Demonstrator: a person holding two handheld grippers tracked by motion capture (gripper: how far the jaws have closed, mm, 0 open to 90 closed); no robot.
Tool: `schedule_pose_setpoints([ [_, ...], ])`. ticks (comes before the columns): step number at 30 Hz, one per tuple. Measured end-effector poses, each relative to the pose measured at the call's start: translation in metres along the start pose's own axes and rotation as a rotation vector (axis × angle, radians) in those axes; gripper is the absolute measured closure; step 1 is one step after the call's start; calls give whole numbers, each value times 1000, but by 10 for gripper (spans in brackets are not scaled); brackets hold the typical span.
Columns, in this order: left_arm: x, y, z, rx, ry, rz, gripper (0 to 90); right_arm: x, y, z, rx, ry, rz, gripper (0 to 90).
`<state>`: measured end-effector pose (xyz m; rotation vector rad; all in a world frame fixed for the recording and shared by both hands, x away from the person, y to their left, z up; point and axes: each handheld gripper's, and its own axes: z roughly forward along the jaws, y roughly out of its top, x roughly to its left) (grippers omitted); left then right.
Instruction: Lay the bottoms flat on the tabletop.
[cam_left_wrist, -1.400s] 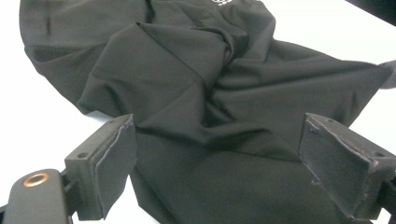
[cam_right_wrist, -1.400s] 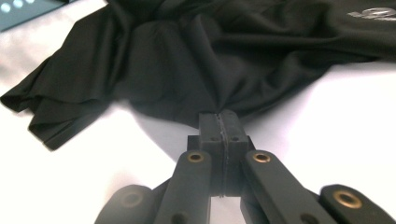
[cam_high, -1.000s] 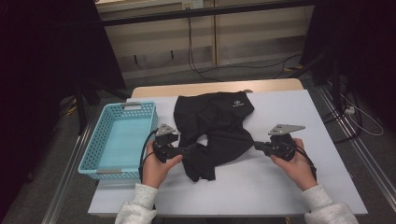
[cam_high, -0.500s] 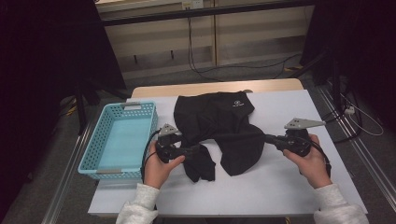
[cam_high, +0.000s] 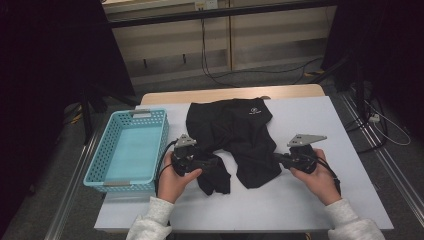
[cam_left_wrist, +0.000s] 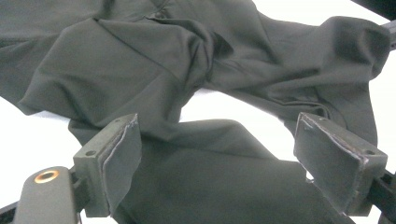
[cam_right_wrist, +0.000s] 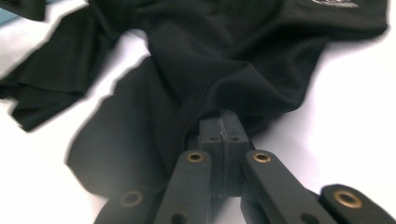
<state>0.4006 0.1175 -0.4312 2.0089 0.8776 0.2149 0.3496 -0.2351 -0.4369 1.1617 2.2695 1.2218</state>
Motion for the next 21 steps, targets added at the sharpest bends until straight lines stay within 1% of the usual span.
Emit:
schedule_pose_setpoints([
  [2,-1,0,1,0,-3,1,157,9,5,3,-12,42,-12,899],
  [4,-1,0,1,0,-8,-1,158,19,8,7,-8,61,-34,899],
  [6,-1,-1,2,3,-9,-4,158,25,7,14,1,80,-43,898],
  [8,-1,-1,2,4,-8,-4,157,33,4,26,45,85,-69,898],
  [10,-1,0,1,2,-8,-3,157,38,0,35,75,96,-79,898],
  [12,-1,0,0,-1,-7,-2,158,43,-2,41,98,111,-91,892],
  [13,0,0,0,0,-5,-3,158,44,-2,42,106,112,-95,873],
  [14,0,0,-1,-1,-4,-2,158,44,-1,42,107,106,-94,809],
  [15,1,0,-2,-2,1,-3,158,43,-1,40,98,107,-82,747],
  [17,2,0,-3,-6,3,-8,158,38,2,34,62,78,-72,714],
  [18,2,0,-3,-6,5,-8,157,33,4,28,44,64,-54,674],
  [19,3,0,-3,-5,4,-7,157,29,5,25,31,54,-41,656],
  [21,2,0,-3,-1,2,-7,157,20,6,17,1,18,-18,636],
])
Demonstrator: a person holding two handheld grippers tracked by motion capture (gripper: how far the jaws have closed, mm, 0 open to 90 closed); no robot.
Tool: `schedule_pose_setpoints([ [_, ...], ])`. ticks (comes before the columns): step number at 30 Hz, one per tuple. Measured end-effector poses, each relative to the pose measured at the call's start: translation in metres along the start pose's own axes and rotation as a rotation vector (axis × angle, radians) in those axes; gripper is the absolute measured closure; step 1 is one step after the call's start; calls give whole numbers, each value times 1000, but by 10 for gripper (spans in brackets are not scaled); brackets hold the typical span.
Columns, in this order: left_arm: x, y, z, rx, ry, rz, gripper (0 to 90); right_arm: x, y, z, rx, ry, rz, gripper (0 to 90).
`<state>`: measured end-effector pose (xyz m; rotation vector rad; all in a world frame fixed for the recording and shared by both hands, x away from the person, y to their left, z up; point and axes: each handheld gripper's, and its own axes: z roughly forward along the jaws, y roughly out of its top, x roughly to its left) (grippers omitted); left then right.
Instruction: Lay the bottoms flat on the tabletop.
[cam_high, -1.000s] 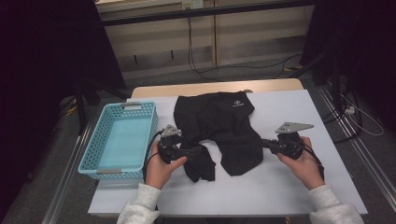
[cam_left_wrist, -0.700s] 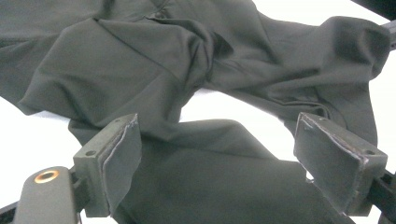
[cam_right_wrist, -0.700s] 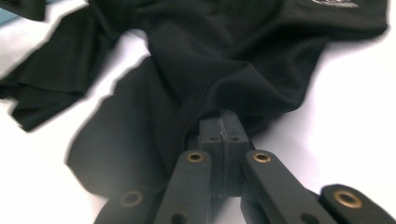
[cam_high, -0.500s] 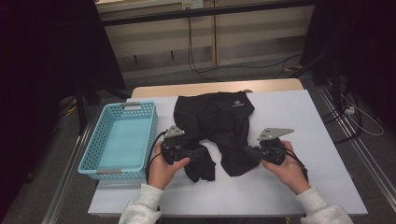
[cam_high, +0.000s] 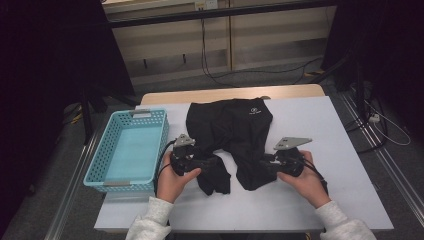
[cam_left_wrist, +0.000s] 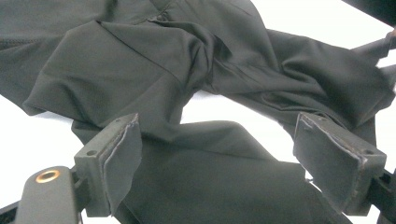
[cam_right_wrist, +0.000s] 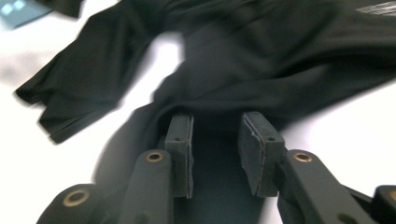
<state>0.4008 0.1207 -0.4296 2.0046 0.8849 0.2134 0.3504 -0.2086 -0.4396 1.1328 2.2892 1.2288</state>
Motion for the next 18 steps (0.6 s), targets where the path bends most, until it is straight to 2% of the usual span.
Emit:
schedule_pose_setpoints([
  [1,0,0,0,0,-2,0,157,-6,0,-5,-24,-23,33,625],
  [4,-1,0,2,5,-6,3,157,-18,-3,-10,-33,-68,80,596],
  [7,-2,0,4,8,-6,7,157,-26,-10,-4,6,-82,120,576],
  [9,-3,0,5,7,-10,3,157,-26,-13,3,33,-80,120,547],
  [12,-4,0,6,10,-13,12,157,-23,-14,14,61,-91,95,550],
  [14,-5,0,7,9,-20,12,157,-21,-15,20,98,-95,78,608],
  [15,-7,0,7,7,-21,10,157,-21,-16,21,89,-94,72,655],
  [16,-8,1,8,6,-23,14,157,-20,-16,21,88,-74,69,732],
  [18,-11,1,10,8,-30,21,157,-18,-15,22,88,-50,69,811],
])
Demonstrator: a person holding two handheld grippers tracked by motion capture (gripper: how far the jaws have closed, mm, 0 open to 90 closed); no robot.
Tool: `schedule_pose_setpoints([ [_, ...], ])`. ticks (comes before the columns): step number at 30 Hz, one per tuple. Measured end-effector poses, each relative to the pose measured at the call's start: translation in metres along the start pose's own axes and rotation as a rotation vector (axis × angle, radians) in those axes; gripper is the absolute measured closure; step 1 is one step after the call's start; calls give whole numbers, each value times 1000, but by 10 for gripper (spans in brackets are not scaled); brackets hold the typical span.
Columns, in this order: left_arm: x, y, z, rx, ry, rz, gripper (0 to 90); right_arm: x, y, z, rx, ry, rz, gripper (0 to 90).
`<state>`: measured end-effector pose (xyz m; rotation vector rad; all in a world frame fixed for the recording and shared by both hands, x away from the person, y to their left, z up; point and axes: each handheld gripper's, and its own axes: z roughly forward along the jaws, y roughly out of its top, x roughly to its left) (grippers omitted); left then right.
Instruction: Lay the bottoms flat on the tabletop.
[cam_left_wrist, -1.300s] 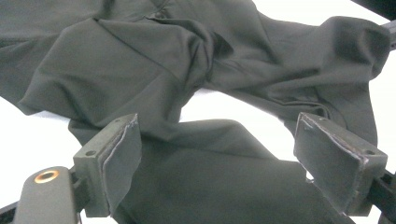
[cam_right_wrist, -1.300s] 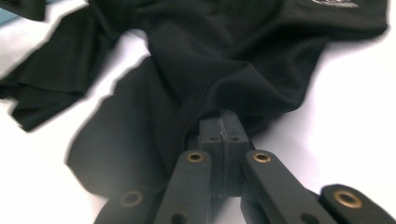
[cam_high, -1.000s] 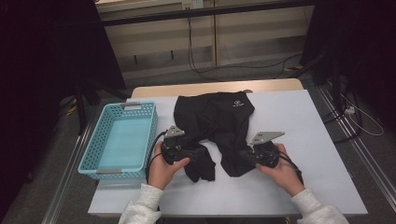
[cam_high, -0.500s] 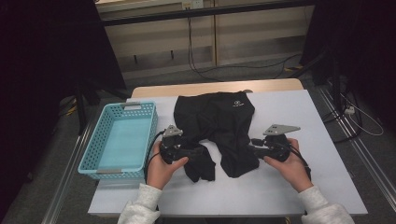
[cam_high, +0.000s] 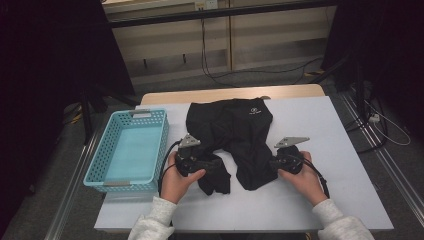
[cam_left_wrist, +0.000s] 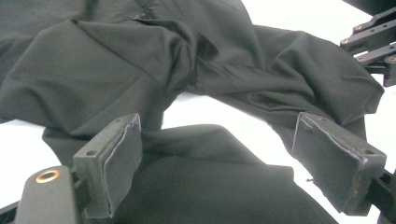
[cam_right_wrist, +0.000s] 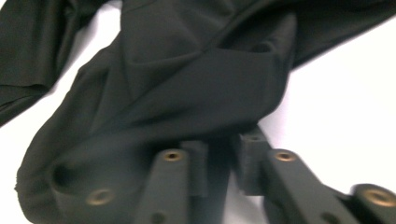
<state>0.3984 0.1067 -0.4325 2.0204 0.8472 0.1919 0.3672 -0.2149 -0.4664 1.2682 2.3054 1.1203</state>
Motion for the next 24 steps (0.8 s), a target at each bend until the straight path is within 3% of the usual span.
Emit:
schedule_pose_setpoints([
  [3,-3,0,3,9,-6,10,157,2,1,0,0,33,8,871],
  [11,-14,1,12,0,-23,25,164,5,1,-11,-35,70,18,879],
  [15,-20,2,20,19,-37,39,164,9,-1,-17,-48,89,25,879],
  [24,-25,5,32,24,-38,54,184,7,-7,-31,-60,60,33,881],
])
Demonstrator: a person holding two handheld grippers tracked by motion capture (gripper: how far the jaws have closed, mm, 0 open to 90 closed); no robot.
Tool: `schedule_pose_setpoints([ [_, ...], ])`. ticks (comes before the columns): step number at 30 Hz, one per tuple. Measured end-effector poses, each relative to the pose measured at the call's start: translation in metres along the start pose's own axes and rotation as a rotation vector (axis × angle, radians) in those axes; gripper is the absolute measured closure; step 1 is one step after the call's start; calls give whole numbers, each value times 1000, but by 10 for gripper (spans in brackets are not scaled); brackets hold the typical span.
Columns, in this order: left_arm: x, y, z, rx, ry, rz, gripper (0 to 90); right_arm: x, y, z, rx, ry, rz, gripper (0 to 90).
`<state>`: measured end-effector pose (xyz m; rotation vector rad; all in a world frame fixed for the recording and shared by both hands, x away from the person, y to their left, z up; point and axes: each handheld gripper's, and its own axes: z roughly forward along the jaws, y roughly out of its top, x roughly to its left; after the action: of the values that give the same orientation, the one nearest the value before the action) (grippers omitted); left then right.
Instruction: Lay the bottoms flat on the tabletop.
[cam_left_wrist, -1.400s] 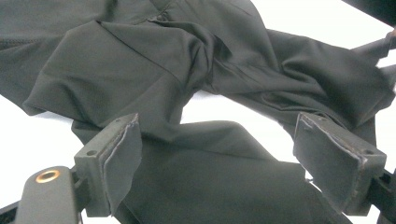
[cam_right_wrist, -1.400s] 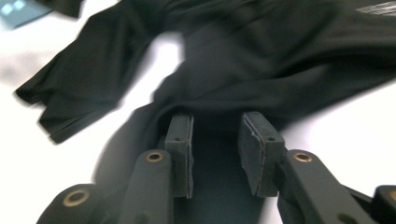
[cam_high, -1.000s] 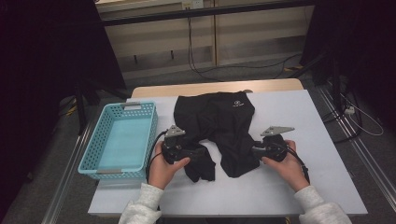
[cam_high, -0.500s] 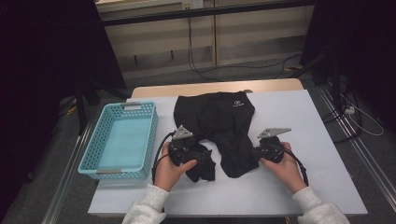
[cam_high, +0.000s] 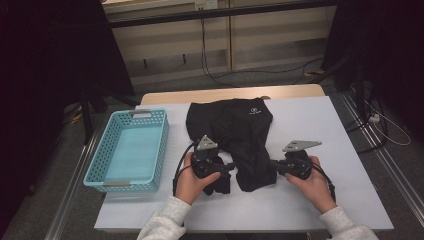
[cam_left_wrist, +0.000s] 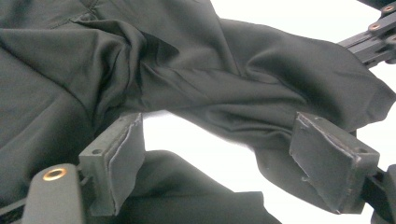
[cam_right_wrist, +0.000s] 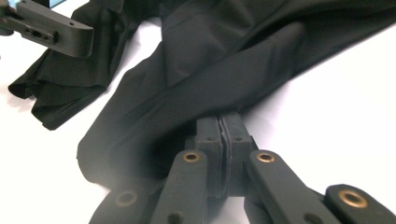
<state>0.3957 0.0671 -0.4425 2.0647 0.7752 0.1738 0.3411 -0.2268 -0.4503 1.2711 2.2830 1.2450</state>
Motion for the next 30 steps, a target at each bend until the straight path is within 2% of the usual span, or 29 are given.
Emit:
schedule_pose_setpoints([
  [4,-3,3,6,-2,-5,16,210,-8,-6,-11,-8,-34,18,896],
  [9,-8,5,15,14,-31,23,267,-11,-12,-16,-6,-39,28,898],
  [13,-12,4,24,45,-41,42,335,-10,-14,-23,-5,-43,28,898],
  [20,-15,-1,36,113,-40,66,455,-14,-23,-42,-3,-79,35,898],
  [22,-16,-1,37,116,-44,74,486,-15,-26,-48,-13,-75,55,898],
  [24,-16,-1,37,125,-56,67,541,-14,-28,-53,-28,-37,97,900],
  [28,-16,-1,35,143,-74,61,700,-7,-30,-57,14,-65,43,888],
  [30,-16,-2,34,162,-99,45,765,-7,-29,-55,8,-84,30,841],
])
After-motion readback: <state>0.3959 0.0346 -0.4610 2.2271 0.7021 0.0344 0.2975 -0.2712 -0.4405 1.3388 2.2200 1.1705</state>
